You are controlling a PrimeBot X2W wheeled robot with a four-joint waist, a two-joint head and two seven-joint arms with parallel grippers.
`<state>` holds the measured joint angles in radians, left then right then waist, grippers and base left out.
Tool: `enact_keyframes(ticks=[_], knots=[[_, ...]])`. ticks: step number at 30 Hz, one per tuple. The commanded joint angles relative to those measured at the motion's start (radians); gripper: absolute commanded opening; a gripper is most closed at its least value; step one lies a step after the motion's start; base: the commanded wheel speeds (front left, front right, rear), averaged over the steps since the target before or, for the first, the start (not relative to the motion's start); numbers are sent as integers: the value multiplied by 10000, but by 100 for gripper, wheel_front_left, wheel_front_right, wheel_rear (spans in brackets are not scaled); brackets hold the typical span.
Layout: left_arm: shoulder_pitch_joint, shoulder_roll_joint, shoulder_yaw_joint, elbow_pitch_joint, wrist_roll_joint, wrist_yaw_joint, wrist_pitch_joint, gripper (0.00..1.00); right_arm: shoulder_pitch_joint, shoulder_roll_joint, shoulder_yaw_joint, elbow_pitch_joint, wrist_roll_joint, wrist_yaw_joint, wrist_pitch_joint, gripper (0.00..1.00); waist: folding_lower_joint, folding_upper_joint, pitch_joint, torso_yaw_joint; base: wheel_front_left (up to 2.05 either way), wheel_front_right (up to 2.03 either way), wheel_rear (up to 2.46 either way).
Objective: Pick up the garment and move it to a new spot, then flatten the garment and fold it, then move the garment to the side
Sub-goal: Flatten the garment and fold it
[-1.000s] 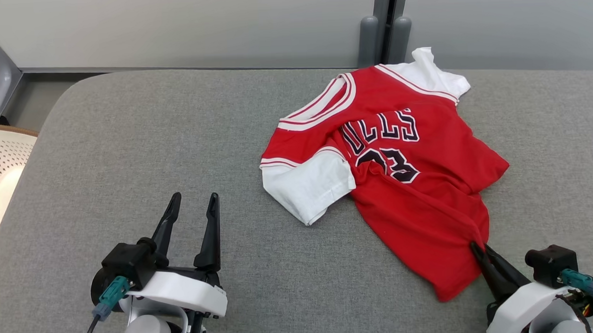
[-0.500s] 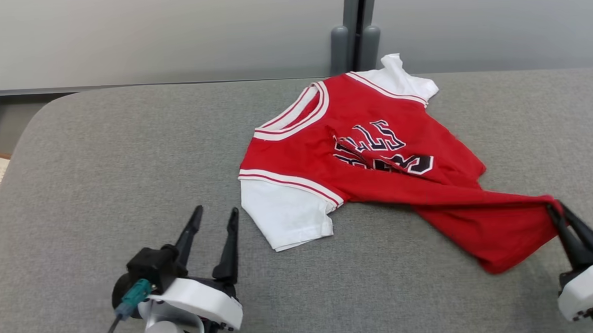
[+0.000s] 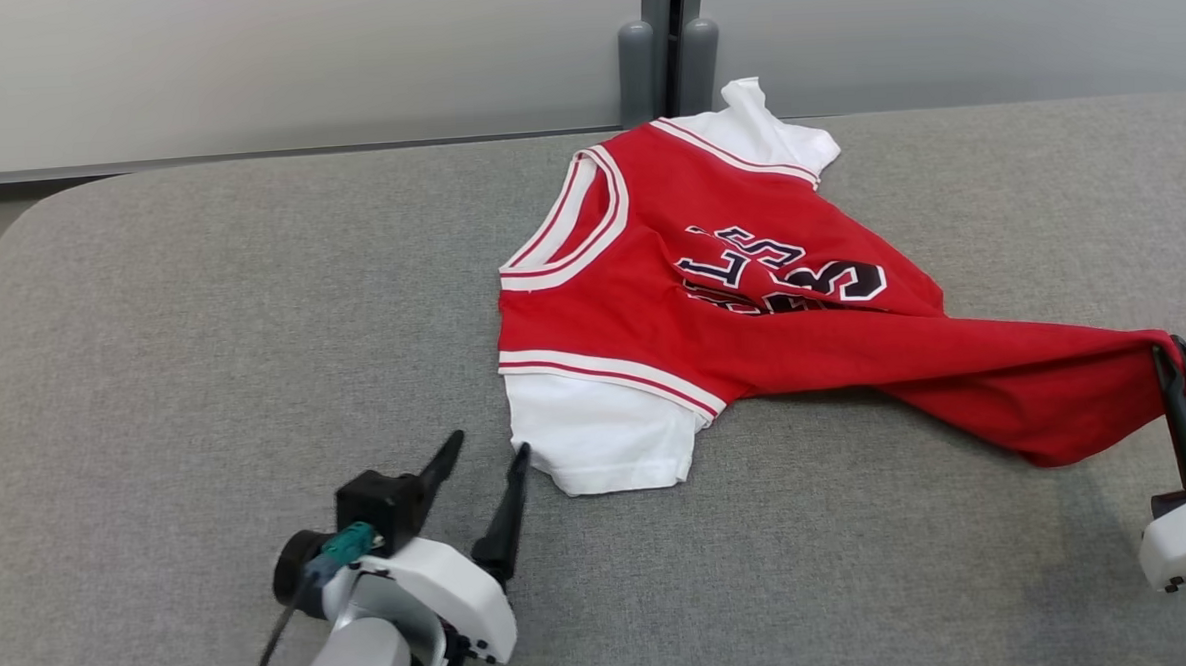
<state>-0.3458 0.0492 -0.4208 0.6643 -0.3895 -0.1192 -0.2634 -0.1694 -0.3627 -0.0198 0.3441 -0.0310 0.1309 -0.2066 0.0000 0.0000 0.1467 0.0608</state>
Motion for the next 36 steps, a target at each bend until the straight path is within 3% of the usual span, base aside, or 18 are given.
enact_keyframes(ticks=[1,22,23,25,26,31,36], knots=[[-240,31,-283,165,-122,-70,-15,100,-65,43,-15,-58,-95,-4,37,0,0,0,36,-67,0,0,0],[-1428,156,-2363,1990,-1825,-122,-13,100,-270,192,318,30,-25,-4,143,0,0,0,140,-293,0,0,0],[-1442,173,-2483,2053,-1940,-122,-6,92,-274,189,332,38,-11,-4,147,0,0,0,137,-295,0,0,0],[-1570,225,-2740,2120,-2124,-122,9,7,-298,185,358,49,26,-4,158,0,0,0,149,-296,0,0,0],[-1641,258,-2867,2123,-2198,-121,8,0,-310,184,364,49,27,-4,161,0,0,0,157,-292,0,0,0],[-1861,545,-3364,1914,-2251,-121,-4,0,-309,210,253,97,25,-4,141,0,0,0,136,-169,0,0,0],[-1972,815,-3006,1043,-2399,-122,-10,0,-463,91,87,225,-42,-4,11,0,0,0,-36,68,0,0,0]])
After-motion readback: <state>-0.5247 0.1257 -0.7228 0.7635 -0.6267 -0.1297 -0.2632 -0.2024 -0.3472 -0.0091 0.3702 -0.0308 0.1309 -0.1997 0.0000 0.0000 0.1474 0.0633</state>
